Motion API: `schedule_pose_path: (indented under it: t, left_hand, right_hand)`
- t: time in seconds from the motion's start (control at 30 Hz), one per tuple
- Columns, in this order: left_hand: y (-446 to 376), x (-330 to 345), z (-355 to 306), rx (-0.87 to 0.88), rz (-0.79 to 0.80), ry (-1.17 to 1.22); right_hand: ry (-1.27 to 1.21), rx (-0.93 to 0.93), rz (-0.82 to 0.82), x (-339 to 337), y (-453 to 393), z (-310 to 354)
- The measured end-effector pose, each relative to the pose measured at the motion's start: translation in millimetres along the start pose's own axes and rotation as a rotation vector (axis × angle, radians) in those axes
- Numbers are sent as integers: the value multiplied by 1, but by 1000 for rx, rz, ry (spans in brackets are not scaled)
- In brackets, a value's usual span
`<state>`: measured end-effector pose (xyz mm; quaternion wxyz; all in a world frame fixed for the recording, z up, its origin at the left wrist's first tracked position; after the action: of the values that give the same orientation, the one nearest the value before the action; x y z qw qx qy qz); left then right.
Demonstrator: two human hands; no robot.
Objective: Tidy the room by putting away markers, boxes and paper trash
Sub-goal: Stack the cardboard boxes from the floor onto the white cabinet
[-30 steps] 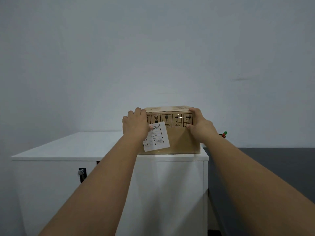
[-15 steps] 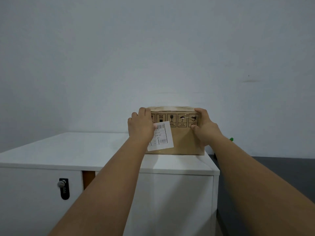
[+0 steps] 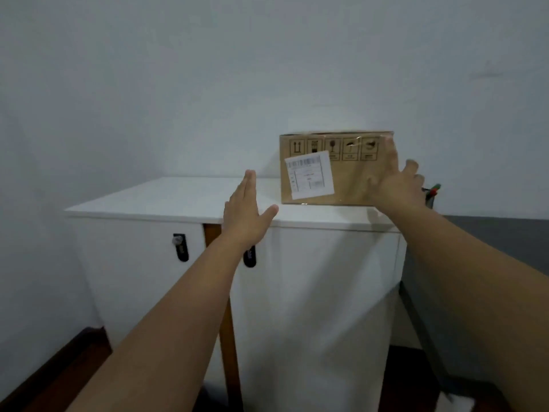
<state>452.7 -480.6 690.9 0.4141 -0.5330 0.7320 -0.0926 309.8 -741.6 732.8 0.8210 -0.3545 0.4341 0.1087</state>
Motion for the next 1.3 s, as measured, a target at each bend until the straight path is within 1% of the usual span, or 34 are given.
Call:
schedule_pose_path:
  t: [0.07,0.1,0.17,0.27,0.33,0.37,0.43,0.5,0.57,0.63,0.7,0.8,0.93,1.0,1.07,1.2,1.3]
  left_hand:
    - [57,-19,26,-12,-74,82]
    - [84,-26,39,-54,-106,110]
    - [147,-45,81,-240,-154,139]
    - [237,-78,143,-577,-233,187]
    - [291,-100,177,-753,-261,165]
    - [321,-113,192,-833,-266,146]
    - [379,-134,219,-991,-314,158]
    - [435,-149,240,-1130,-410,213]
    - [485,-155,258,-1252,-501,279]
    - [526,-153,272,-1354,-557,341]
    - [562,-148,282,-1415,-593,345]
    - [600,-133,297,-1464,-632,366]
    - [634,-113,309,-1513,-624,522]
    - [637,-110,315,-1516,-621,590]
    - [632,-112,323,-1511,-644,597]
    - [629,-111,335,-1505,-648,608]
    - [641,-104,342,-1569,-694,663]
  right_hand:
    - [-10,-75,-90,1,30,21]
    - [-29,-116,-137,1,47,33]
    - [-89,-223,-160,13,96,63]
    - [-128,-424,-160,38,176,109]
    - [-148,-537,-90,62,227,133]
    - [-165,-577,-19,79,253,144]
    - [-181,-649,172,117,308,162]
    - [-154,-680,393,161,361,173]
    - [-90,-682,633,203,410,179]
    - [-72,-675,879,237,457,181]
    - [-117,-662,1037,261,498,181]
    - [-137,-619,1162,289,539,176]
    - [-54,-528,1308,327,569,169]
    - [-22,-497,1367,344,579,167]
    - [-16,-461,1411,358,585,166]
    - [-143,-256,1517,381,596,165]
    - [-235,-76,1567,395,605,162]
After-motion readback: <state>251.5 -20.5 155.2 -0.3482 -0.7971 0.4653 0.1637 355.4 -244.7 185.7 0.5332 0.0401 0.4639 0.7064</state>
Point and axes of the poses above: each hand's wrist, its own y-axis away from the middle knuckle, its own x-axis out of the palm, z = x × y, the point moved 5 cm from there along -y, towards the middle knuckle, and after that the axes turned 15 degrees about y, right-handed, at the moved point
